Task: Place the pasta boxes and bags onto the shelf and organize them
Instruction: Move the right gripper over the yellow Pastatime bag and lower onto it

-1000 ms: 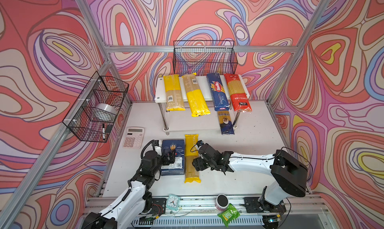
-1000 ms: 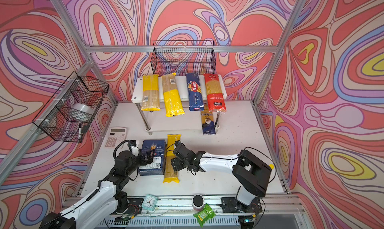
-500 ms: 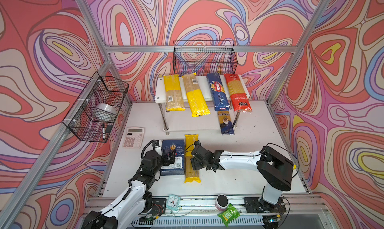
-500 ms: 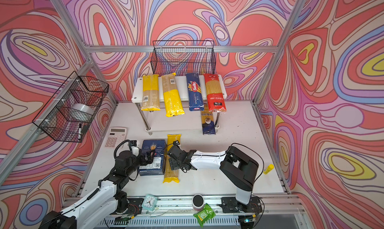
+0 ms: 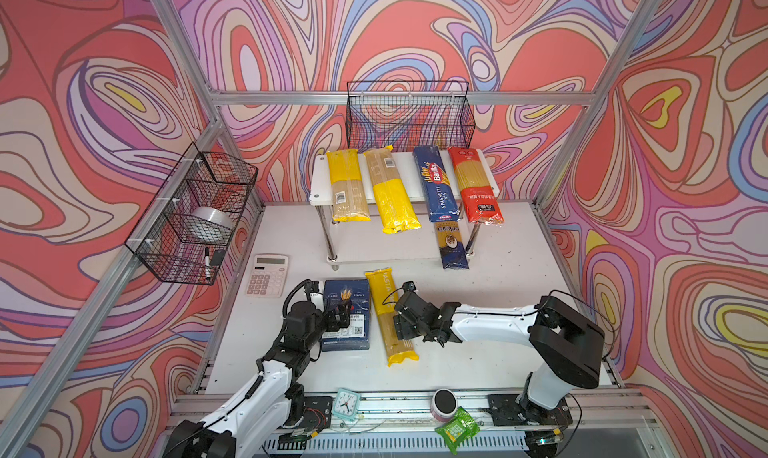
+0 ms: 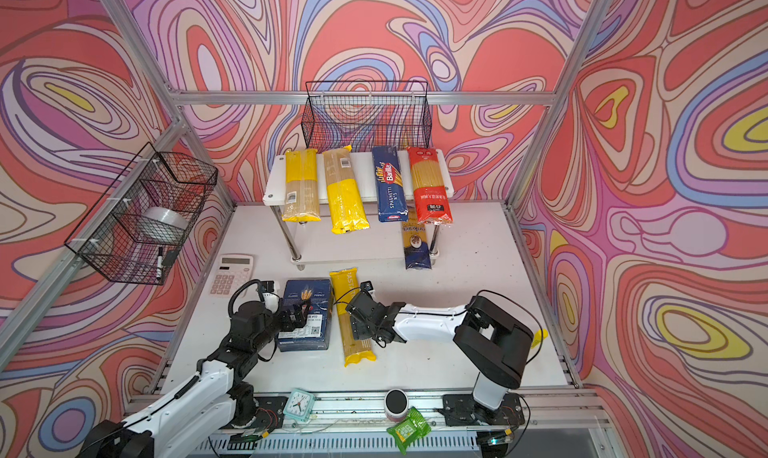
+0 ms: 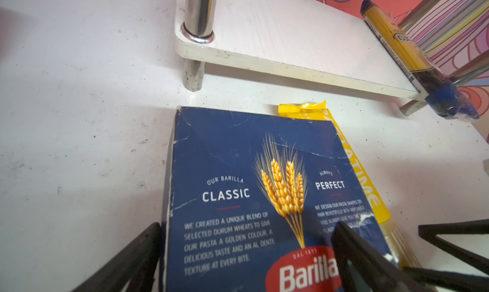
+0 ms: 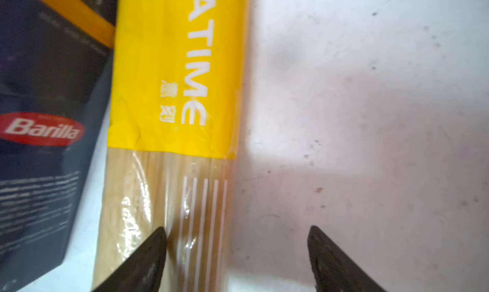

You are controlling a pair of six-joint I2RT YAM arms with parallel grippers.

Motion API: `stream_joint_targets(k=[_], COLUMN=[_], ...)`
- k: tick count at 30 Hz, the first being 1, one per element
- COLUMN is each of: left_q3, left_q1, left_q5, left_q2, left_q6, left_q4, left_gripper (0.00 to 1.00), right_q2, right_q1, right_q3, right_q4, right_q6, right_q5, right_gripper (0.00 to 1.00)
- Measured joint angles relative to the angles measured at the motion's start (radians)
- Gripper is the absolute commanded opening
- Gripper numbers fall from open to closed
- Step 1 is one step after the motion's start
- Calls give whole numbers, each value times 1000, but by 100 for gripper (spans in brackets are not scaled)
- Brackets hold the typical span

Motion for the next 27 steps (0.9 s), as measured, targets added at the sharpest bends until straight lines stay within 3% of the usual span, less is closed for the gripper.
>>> stream_joint_targets(k=[9,16,19,27], left_q3=[0,0,4,5], left_q1=[0,0,1,1], left_q5=[4,15,17,19], left_q2=[6,22,30,30], left_q6=[0,8,9,9], left_q4=[0,9,11,11], left_gripper=[100,100,100,100], right_q2=[-95,-155,-150,-147], right_q1=[-123,-124,-124,-75], right_q3=[-55,-61,-58,-57], right_q4=[-62,-59,-70,-53], right_q6=[-73,-169,-195,-277], right_q5=[-23,-66,-69,-87], right_gripper=[87,90,98,98])
